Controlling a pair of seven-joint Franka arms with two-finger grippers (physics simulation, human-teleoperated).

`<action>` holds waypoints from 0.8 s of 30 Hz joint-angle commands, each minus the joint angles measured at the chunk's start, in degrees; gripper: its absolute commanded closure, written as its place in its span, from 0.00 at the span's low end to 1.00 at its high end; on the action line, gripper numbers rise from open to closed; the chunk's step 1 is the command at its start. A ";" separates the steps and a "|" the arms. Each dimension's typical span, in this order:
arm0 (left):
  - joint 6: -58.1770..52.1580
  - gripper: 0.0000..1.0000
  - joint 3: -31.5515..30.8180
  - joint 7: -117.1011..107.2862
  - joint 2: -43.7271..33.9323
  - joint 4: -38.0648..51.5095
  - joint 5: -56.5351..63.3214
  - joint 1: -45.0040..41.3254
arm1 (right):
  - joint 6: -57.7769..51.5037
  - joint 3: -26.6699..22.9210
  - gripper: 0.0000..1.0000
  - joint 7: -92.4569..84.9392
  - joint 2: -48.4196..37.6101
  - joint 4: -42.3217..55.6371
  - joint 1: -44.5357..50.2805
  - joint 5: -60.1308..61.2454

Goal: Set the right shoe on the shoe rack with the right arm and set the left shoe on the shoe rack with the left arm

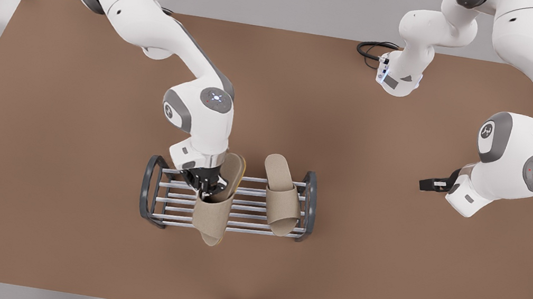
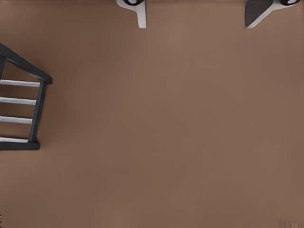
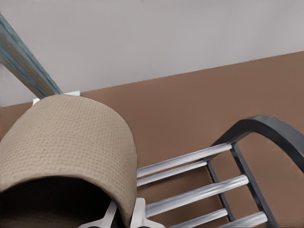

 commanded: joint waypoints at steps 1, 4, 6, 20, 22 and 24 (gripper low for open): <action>0.04 0.00 -0.02 4.12 -0.05 0.03 0.05 -0.02 | 1.08 0.04 0.79 17.98 -0.05 -0.17 -0.09 -0.16; 0.30 0.00 -0.02 4.03 -0.05 0.03 0.05 -0.02 | 1.17 1.44 0.79 3.49 -0.49 -2.98 -2.73 0.02; 1.18 0.00 -0.02 3.94 -0.05 0.20 0.05 -0.20 | 1.08 4.61 0.79 0.31 -0.49 -4.91 -6.07 0.11; 1.97 0.00 -0.10 3.59 0.47 0.64 1.10 -2.22 | 10.75 4.52 0.79 -1.98 -3.12 -16.08 -6.86 0.20; 1.62 0.00 -0.02 3.59 0.47 0.64 1.37 -1.34 | 10.57 4.70 0.38 -1.45 -3.30 -15.73 -6.95 0.20; 1.79 0.00 -0.02 3.59 0.47 0.55 1.46 -1.43 | 10.22 4.79 0.00 -1.36 -3.65 -15.72 -6.86 0.20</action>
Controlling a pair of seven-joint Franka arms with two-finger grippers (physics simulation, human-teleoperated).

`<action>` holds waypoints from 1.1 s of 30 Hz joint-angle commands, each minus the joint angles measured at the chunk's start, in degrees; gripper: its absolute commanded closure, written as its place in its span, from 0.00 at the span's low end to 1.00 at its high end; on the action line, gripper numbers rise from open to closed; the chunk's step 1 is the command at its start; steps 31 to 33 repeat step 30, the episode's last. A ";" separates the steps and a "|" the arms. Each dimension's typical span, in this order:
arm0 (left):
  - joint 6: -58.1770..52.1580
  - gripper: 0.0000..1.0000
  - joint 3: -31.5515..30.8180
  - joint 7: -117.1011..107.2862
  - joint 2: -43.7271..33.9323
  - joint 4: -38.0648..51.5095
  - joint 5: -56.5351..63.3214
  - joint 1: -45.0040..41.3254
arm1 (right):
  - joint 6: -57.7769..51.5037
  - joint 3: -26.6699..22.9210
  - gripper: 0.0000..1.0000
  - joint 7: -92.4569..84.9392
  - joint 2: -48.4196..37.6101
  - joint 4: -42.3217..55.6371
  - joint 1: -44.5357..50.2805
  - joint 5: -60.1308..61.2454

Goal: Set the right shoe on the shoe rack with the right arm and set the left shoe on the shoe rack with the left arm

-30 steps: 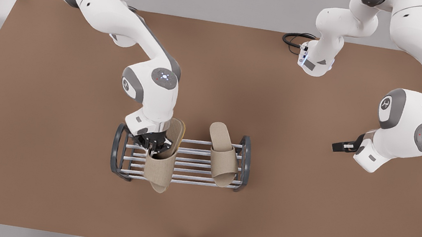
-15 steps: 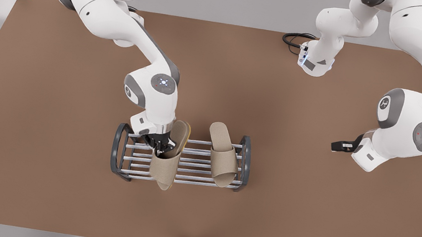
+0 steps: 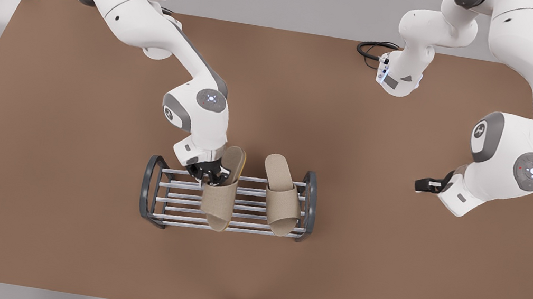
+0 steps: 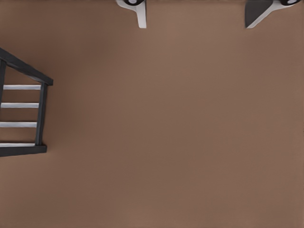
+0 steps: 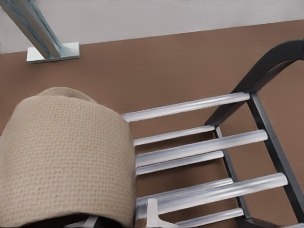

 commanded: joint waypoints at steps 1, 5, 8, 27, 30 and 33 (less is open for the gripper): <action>0.16 0.00 -0.02 0.79 0.00 0.05 0.19 -0.34 | 0.66 0.07 0.00 -0.61 -0.23 0.00 -0.01 -0.03; 0.16 0.00 -0.02 0.79 0.00 0.22 0.28 0.10 | 0.40 0.16 0.00 -0.52 -0.93 -0.27 0.08 0.05; 0.25 0.00 -0.02 0.79 0.09 0.40 0.19 0.01 | 0.40 0.24 0.00 -0.43 -1.11 -0.36 0.26 0.14; 0.16 0.00 -0.02 0.79 0.27 0.31 0.37 -0.17 | -43.46 24.50 0.00 -41.47 -6.29 27.86 -35.51 12.01; 0.16 0.00 -0.02 0.79 0.27 0.31 0.37 -0.08 | -41.26 14.53 0.00 -49.64 -8.04 25.39 -29.66 18.13; 0.16 0.00 -0.02 0.79 0.27 0.31 0.37 -0.08 | -41.26 14.53 0.00 -49.64 -8.04 25.39 -29.66 18.13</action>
